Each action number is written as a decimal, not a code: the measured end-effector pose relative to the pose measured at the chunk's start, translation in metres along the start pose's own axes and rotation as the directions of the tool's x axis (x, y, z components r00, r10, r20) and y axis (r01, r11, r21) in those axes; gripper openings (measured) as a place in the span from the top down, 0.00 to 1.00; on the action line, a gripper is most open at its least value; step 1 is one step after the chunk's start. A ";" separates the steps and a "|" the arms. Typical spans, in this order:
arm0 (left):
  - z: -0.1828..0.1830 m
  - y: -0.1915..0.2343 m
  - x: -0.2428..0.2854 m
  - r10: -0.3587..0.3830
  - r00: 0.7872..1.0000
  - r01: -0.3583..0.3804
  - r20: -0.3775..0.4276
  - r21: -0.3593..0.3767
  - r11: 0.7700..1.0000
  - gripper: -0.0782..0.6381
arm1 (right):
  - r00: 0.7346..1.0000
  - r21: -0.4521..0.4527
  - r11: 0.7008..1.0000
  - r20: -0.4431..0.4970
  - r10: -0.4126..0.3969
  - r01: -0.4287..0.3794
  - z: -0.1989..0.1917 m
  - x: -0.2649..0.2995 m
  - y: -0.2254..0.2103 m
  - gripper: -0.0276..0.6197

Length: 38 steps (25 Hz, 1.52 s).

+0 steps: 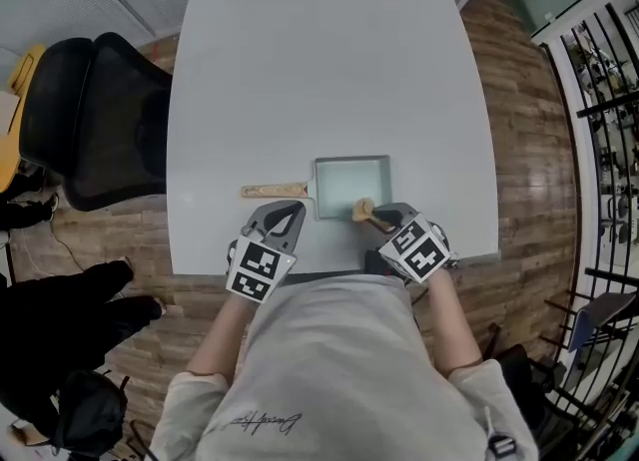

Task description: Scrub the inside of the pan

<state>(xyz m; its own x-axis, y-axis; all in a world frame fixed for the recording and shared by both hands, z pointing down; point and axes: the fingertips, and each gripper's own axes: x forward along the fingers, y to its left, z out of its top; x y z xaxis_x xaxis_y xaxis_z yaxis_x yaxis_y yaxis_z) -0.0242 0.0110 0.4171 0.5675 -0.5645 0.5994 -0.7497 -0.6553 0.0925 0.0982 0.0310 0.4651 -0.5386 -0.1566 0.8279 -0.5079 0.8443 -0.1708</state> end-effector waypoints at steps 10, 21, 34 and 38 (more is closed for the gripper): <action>0.014 -0.001 0.008 0.021 0.999 -0.021 0.032 0.022 1.000 0.87 | 0.998 0.034 0.999 0.063 -0.007 0.005 0.013 -0.006 -0.001 0.85; 0.015 0.003 0.011 0.040 0.998 -0.040 0.037 0.001 0.999 0.88 | 0.998 0.007 1.000 0.068 -0.005 0.004 0.022 -0.006 -0.005 0.85; 0.019 0.002 0.009 0.042 0.998 -0.043 0.037 0.017 0.999 0.87 | 0.996 -0.003 1.000 0.092 0.002 -0.002 0.029 -0.007 -0.005 0.85; 0.018 0.001 0.009 0.041 0.998 -0.042 0.036 0.018 0.999 0.88 | 0.995 -0.004 1.000 0.099 0.001 0.000 0.030 -0.008 -0.005 0.85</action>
<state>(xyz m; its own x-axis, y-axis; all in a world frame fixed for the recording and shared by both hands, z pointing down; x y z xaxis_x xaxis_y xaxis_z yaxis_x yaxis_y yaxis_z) -0.0140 -0.0039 0.4080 0.5481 -0.6090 0.5733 -0.7665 -0.6400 0.0530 0.0853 0.0125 0.4437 -0.6028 -0.2060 0.7708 -0.5050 0.8465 -0.1687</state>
